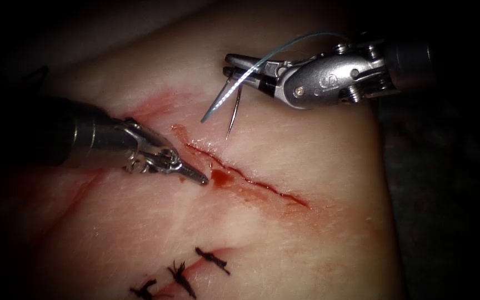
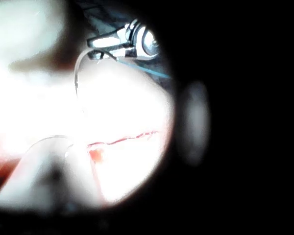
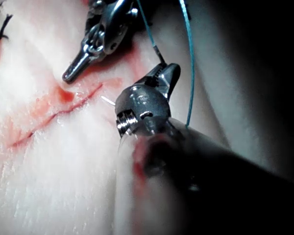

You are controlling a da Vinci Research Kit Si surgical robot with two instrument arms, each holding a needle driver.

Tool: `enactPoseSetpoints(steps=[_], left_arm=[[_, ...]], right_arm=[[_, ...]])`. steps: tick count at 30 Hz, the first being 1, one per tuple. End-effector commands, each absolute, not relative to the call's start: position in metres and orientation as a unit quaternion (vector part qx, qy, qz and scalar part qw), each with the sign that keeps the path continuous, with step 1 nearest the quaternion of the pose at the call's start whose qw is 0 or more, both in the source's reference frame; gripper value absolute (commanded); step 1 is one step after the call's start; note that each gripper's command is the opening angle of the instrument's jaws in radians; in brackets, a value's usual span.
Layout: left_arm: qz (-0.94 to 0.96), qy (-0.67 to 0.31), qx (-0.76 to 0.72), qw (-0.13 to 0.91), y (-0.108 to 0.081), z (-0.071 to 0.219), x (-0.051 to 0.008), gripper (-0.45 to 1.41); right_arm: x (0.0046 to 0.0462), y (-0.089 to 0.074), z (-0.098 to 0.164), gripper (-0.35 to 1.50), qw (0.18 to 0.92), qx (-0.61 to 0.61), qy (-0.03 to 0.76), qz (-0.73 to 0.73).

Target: Wound Closure

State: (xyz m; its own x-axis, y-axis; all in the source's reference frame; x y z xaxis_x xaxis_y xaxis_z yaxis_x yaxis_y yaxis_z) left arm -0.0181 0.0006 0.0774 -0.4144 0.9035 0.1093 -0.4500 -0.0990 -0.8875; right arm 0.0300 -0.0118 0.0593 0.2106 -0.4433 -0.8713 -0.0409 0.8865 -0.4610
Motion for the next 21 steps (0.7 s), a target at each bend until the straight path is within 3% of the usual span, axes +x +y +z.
enactPoseSetpoints(steps=[1,21], left_arm=[[0.692,-0.466,-0.24,0.496,0.0006,0.0782,-0.0187,-0.45],[0.696,-0.452,-0.205,0.518,-0.0006,0.08,-0.0184,-0.43]], right_arm=[[0.0312,-0.0123,0.0599,-0.35,0.751,-0.2,0.613,-0.14],[0.0329,-0.0153,0.0611,-0.35,0.747,-0.261,0.577,-0.205]])
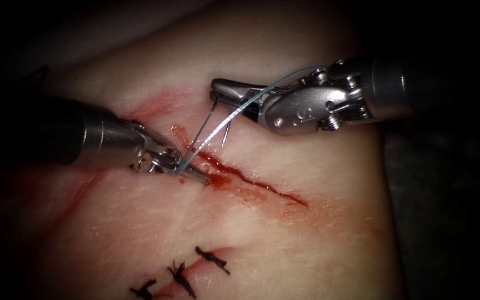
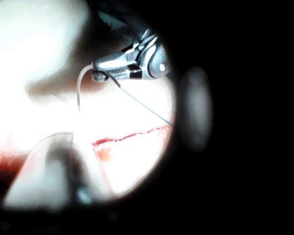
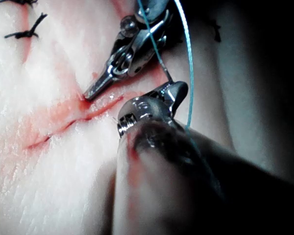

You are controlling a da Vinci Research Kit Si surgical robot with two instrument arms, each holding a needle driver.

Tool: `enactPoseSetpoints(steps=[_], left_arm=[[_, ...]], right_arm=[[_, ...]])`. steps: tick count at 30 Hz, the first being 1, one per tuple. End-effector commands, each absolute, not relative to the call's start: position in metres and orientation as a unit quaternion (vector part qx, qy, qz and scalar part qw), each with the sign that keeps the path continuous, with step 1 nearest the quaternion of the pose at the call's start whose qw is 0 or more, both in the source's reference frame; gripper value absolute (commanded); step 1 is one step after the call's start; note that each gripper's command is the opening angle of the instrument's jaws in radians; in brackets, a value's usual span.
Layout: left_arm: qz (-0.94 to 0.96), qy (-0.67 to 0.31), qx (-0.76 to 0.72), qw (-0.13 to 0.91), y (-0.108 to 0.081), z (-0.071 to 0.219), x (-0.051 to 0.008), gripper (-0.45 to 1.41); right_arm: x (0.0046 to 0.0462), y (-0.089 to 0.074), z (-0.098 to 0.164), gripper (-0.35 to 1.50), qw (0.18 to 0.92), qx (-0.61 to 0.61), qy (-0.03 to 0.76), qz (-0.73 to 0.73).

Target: Wound Closure

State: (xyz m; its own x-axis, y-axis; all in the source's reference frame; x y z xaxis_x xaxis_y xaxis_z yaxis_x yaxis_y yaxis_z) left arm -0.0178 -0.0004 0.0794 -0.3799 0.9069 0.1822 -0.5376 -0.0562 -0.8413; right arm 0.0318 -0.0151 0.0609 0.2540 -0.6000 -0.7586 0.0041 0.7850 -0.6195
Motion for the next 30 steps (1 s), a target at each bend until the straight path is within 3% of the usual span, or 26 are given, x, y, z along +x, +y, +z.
enactPoseSetpoints(steps=[1,30], left_arm=[[0.696,-0.452,-0.204,0.518,-0.0006,0.08,-0.0184,-0.43],[0.69,-0.456,-0.199,0.527,-0.0005,0.0797,-0.0185,-0.37]], right_arm=[[0.0329,-0.0154,0.0611,-0.35,0.747,-0.261,0.576,-0.205],[0.033,-0.0159,0.062,-0.35,0.746,-0.272,0.56,-0.237]])
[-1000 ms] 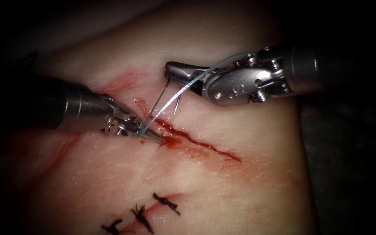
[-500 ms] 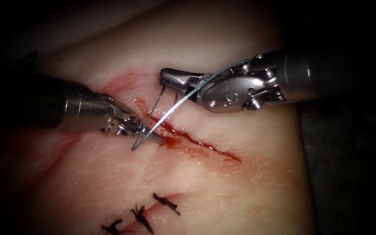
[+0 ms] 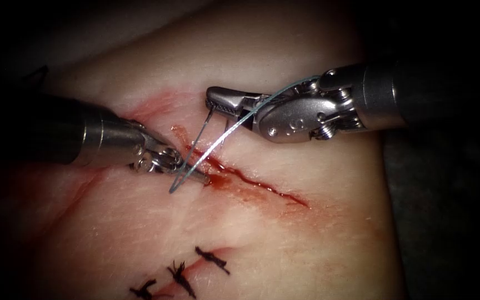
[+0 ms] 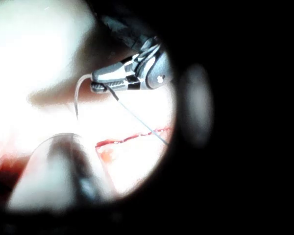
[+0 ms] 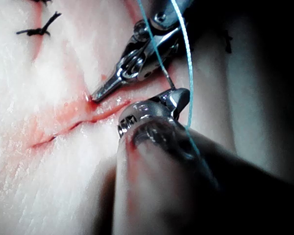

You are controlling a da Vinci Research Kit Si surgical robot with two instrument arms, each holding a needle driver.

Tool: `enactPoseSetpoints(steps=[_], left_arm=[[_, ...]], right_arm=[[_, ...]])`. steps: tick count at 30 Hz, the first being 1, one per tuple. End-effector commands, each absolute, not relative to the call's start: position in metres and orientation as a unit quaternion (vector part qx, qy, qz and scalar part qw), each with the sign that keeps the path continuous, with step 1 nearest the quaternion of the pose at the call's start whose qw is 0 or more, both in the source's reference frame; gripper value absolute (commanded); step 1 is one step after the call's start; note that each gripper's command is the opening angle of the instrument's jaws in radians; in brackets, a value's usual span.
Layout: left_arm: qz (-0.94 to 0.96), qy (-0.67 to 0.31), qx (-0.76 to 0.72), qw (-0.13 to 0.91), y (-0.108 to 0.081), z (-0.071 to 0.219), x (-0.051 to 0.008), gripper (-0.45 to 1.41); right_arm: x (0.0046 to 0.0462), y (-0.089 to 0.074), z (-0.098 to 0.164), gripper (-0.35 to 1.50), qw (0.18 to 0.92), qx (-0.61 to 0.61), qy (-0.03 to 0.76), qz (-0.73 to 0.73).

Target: Wound Closure

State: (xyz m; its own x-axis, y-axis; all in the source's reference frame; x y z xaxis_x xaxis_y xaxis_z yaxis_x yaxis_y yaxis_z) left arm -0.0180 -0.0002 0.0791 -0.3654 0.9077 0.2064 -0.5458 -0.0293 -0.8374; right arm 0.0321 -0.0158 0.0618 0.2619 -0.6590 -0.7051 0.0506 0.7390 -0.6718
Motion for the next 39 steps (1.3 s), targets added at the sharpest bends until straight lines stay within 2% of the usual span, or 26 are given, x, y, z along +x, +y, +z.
enactPoseSetpoints(steps=[1,39], left_arm=[[0.69,-0.456,-0.199,0.527,-0.0005,0.0797,-0.0184,-0.37],[0.685,-0.457,-0.195,0.533,-0.0005,0.0796,-0.0186,-0.37]], right_arm=[[0.0329,-0.0159,0.062,-0.35,0.746,-0.272,0.56,-0.237],[0.0334,-0.0166,0.0617,-0.35,0.742,-0.301,0.549,-0.24]])
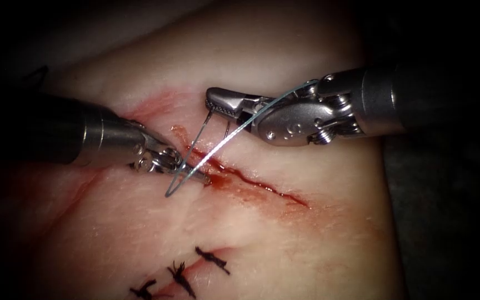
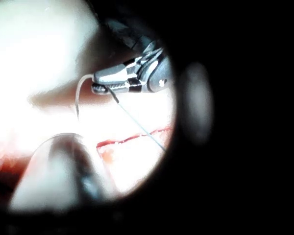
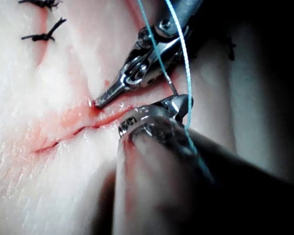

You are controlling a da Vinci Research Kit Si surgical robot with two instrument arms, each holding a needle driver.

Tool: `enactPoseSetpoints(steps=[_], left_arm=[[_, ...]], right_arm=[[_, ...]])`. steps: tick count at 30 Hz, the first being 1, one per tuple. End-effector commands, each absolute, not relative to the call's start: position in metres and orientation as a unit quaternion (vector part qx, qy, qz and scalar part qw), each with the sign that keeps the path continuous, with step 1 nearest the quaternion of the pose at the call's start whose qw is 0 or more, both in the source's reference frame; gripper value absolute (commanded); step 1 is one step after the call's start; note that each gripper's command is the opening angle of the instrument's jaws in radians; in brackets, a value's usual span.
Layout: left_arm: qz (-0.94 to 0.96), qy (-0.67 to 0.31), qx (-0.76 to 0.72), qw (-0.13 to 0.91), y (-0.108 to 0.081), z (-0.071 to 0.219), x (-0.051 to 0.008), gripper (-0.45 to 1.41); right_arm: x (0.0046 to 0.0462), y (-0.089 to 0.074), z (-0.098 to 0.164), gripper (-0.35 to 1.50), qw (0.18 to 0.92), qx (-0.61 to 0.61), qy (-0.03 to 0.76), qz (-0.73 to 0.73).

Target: Wound Closure

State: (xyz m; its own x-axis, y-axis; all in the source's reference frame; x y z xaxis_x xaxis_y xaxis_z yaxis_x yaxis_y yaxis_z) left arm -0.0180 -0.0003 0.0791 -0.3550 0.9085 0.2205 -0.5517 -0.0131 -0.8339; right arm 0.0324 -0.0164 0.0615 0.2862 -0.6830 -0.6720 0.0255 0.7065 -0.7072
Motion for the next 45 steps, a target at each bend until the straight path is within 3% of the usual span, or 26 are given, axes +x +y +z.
enactPoseSetpoints(steps=[1,22,27,45], left_arm=[[0.685,-0.457,-0.195,0.533,-0.0005,0.0796,-0.0186,-0.37],[0.681,-0.459,-0.192,0.537,-0.0005,0.0796,-0.0185,-0.37],[0.682,-0.46,-0.191,0.536,-0.0005,0.0796,-0.0184,-0.45],[0.719,-0.45,-0.139,0.51,-0.002,0.0802,-0.0174,-0.45]], right_arm=[[0.0334,-0.0168,0.0618,-0.35,0.743,-0.3,0.549,-0.238],[0.0341,-0.0194,0.0634,-0.35,0.748,-0.284,0.551,-0.237],[0.0343,-0.0187,0.0628,-0.35,0.753,-0.276,0.555,-0.219],[0.034,-0.0174,0.0634,-0.35,0.775,-0.221,0.576,-0.137]])
